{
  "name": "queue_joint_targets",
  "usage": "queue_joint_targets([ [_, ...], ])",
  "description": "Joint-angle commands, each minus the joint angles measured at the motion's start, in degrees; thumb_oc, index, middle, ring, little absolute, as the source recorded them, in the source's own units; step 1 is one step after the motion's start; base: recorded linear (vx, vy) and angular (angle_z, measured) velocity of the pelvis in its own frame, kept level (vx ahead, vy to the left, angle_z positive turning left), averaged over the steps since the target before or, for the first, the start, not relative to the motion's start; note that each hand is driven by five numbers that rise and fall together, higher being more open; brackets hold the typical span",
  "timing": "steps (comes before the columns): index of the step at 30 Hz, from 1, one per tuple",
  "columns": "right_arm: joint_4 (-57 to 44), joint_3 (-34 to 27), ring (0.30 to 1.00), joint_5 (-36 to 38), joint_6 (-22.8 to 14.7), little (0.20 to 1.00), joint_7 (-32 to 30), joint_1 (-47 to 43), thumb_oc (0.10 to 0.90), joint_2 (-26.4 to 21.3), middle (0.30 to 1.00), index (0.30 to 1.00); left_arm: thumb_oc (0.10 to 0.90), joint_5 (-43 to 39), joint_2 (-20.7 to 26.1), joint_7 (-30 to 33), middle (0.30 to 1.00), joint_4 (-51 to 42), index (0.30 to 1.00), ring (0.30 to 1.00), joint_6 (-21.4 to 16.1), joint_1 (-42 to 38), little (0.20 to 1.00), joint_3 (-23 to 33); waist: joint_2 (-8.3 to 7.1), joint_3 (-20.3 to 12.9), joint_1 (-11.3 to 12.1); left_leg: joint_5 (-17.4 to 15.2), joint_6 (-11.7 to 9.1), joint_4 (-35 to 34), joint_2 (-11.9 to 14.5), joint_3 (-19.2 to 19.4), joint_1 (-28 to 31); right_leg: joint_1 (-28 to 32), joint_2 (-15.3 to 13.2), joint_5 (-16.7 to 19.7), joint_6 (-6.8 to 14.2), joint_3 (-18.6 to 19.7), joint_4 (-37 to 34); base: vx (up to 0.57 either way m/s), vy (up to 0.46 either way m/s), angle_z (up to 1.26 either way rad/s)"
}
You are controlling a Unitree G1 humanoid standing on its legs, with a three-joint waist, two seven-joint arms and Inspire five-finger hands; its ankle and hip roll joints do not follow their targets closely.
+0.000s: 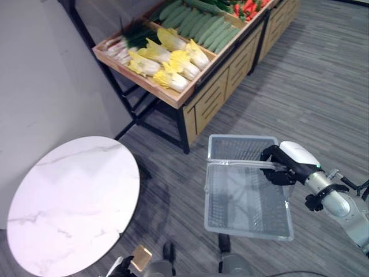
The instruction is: Get the vegetables into the basket
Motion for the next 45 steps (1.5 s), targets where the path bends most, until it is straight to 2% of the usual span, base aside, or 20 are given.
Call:
queue_joint_targets([
  [1, -6.2, -3.6, 0.3, 2.8, -5.0, 0.3, -4.7, -8.2, 0.4, 0.3, 0.3, 0.3, 0.9, -1.0, 2.0, 1.7, 1.0, 2.0, 1.0, 1.0, -0.1, -0.5, 1.0, 0.7, -2.53, -0.3, 2.0, 4.8, -1.0, -0.2, 0.5, -3.0, -0.4, 5.1, 1.4, -3.3, 5.1, -0.2, 2.0, 0.07, 0.062, -0.77],
  [4, -6.6, -3.6, 0.3, 2.7, -5.0, 0.3, -4.2, -7.7, 0.4, 0.5, 0.3, 0.3, 0.9, -0.6, 1.9, 1.6, 1.0, 2.3, 1.0, 1.0, -0.1, -0.3, 1.0, 0.8, -2.37, -0.5, 2.0, 3.8, -0.3, -0.3, 0.1, -3.1, 1.0, 5.4, 1.7, -3.8, 5.3, 1.6, 2.6, 0.07, 0.14, -0.74],
  [8, -6.4, -4.6, 0.3, 3.0, -4.2, 0.3, -3.5, -6.1, 0.4, 1.6, 0.3, 0.3, 0.9, -0.2, 2.0, 1.1, 1.0, 2.6, 1.0, 1.0, -0.1, -0.1, 1.0, 0.4, -2.62, -1.2, 1.4, 2.1, 1.2, -0.3, -0.7, -0.4, 3.0, 5.7, 0.1, -3.6, 6.5, 3.4, 2.9, 0.04, 0.226, -0.27],
  [11, -4.7, -4.2, 0.3, 1.5, -3.6, 0.3, -4.1, -6.1, 0.4, 3.0, 0.3, 0.3, 0.9, 1.1, 2.8, 1.2, 1.0, 2.4, 1.0, 1.0, -0.3, 0.1, 1.0, -0.2, -3.28, -1.0, 1.1, -0.1, 3.3, 0.8, -1.8, 3.6, 4.2, 4.3, -1.6, -2.0, 8.4, 6.6, 3.3, 0.0, 0.27, -0.4],
  [13, -4.3, -4.6, 0.3, 1.3, -3.4, 0.3, -4.4, -5.6, 0.4, 3.5, 0.3, 0.3, 0.9, 1.2, 3.1, 1.2, 1.0, 2.4, 1.0, 1.0, -0.3, 0.0, 1.0, 0.1, -3.45, -0.9, 1.0, -0.5, 3.7, 1.1, -2.1, 4.5, 4.3, 3.8, -2.0, -1.4, 8.9, 7.3, 3.4, -0.04, 0.236, -0.52],
  [15, -1.7, -4.9, 0.3, -0.3, -2.7, 0.3, -5.6, -5.6, 0.4, 4.9, 0.3, 0.3, 0.9, 1.4, 4.2, 1.5, 1.0, 2.3, 1.0, 1.0, -0.2, -0.3, 1.0, 1.0, -3.87, -0.2, 0.4, -1.3, 4.6, 1.5, -2.9, 6.6, 4.2, 1.2, -2.9, 1.1, 10.6, 9.2, 3.7, -0.09, 0.215, -0.43],
  [18, -0.2, -4.9, 0.3, -0.9, -2.3, 0.3, -6.3, -6.1, 0.4, 5.5, 0.3, 0.3, 0.9, 1.9, 5.2, 1.7, 1.0, 2.0, 1.0, 1.0, -0.2, -0.8, 1.0, 1.4, -4.1, 0.1, 0.2, -1.8, 5.1, 1.8, -3.1, 8.1, 4.0, -0.1, -3.3, 1.8, 11.2, 9.8, 4.4, -0.07, 0.143, -0.45],
  [20, 1.4, -4.8, 0.3, -1.8, -2.1, 0.3, -7.3, -6.5, 0.4, 6.6, 0.3, 0.3, 0.9, 2.2, 6.5, 2.1, 1.0, 1.2, 1.0, 1.0, -0.2, -1.1, 1.0, 1.8, -4.06, 0.7, 0.8, -2.3, 5.5, 2.0, -2.4, 10.5, 4.4, -1.6, -3.9, 1.6, 10.7, 5.5, 7.3, -0.08, 0.097, -0.59],
  [21, 1.4, -4.8, 0.3, -1.8, -2.1, 0.3, -7.3, -6.5, 0.4, 6.6, 0.3, 0.3, 0.9, 2.2, 6.5, 2.1, 1.0, 1.2, 1.0, 1.0, -0.1, -1.1, 1.0, 1.8, -4.06, 0.8, 0.7, -2.3, 5.5, 2.0, -2.4, 10.4, 4.4, -1.6, -3.9, 1.6, 10.7, 5.5, 7.4, -0.07, 0.031, -1.0],
  [22, 1.8, -4.8, 0.3, -2.4, -1.9, 0.3, -7.4, -6.4, 0.4, 7.0, 0.3, 0.3, 0.9, 1.7, 6.8, 2.3, 1.0, 0.4, 1.0, 1.0, 0.0, -1.1, 1.0, 2.6, -3.65, 0.7, 1.7, -2.2, 5.1, 1.6, -1.4, 12.3, 4.9, -0.9, -6.1, 1.0, 9.9, -2.1, 8.3, -0.05, 0.028, -1.02],
  [23, 1.9, -5.1, 0.3, -2.7, -1.9, 0.3, -7.4, -6.1, 0.4, 7.0, 0.3, 0.3, 0.9, 1.8, 6.8, 2.2, 1.0, 0.1, 1.0, 1.0, -0.1, -1.1, 1.0, 2.4, -3.6, 0.6, 1.6, -2.2, 5.0, 1.4, -1.2, 12.6, 5.2, -0.4, -6.5, 1.1, 9.8, -3.6, 8.0, -0.05, 0.028, -0.9],
  [30, 2.2, -6.7, 0.3, -3.1, -1.7, 0.3, -7.7, -3.9, 0.4, 7.4, 0.3, 0.3, 0.9, 2.9, 6.2, 1.8, 1.0, -0.5, 1.0, 1.0, -0.3, -1.5, 1.0, 1.1, -4.17, -1.0, 1.2, -2.7, 4.4, 0.9, -1.4, 14.0, 7.1, 1.1, -6.7, 2.8, 9.9, -4.3, 3.9, 0.06, -0.032, -0.25],
  [32, 3.6, -6.3, 0.3, -2.7, -1.6, 0.3, -7.5, -2.7, 0.4, 8.0, 0.3, 0.3, 0.9, 3.0, 5.8, 1.7, 1.0, -1.7, 1.0, 1.0, -0.5, -2.0, 1.0, 0.1, -4.12, -2.1, 1.1, -2.3, 3.4, 0.1, -0.3, 14.3, 8.4, 2.8, -5.5, 2.2, 9.5, -5.1, 1.5, 0.1, -0.184, -0.09],
  [39, 10.7, -5.4, 0.3, -3.6, -0.9, 0.3, -8.1, -0.3, 0.4, 8.9, 0.3, 0.3, 0.9, 2.5, 5.3, 1.5, 1.0, -4.9, 1.0, 1.0, -1.1, -3.1, 1.0, -2.8, -3.08, -2.0, 0.8, 0.1, 0.9, -1.0, 2.7, 12.5, 8.8, 4.4, -2.6, -0.3, 7.6, -6.4, 1.2, 0.03, -0.193, 0.03],
  [41, 15.2, -5.5, 0.3, -4.1, -0.1, 0.3, -9.5, 0.7, 0.4, 10.7, 0.3, 0.3, 0.9, 1.8, 4.7, 1.9, 1.0, -5.5, 1.0, 1.0, -1.1, -3.6, 1.0, -3.2, -2.65, -1.7, 0.8, 1.2, -0.2, -0.7, 4.1, 12.0, 8.2, 4.9, -1.4, -0.9, 7.0, -7.2, 0.6, 0.01, -0.231, 0.16],
  [45, 21.5, -5.6, 0.3, -5.1, 1.2, 0.3, -11.2, 1.6, 0.4, 12.6, 0.3, 0.3, 0.9, 1.4, 3.6, 2.3, 1.0, -6.1, 1.0, 1.0, -1.1, -3.4, 1.0, -3.9, -2.19, -1.7, 0.6, 2.5, -0.8, -1.3, 4.8, 11.3, 8.0, 5.6, -0.5, -1.3, 6.4, -8.2, 0.1, 0.04, -0.145, 0.12],
])
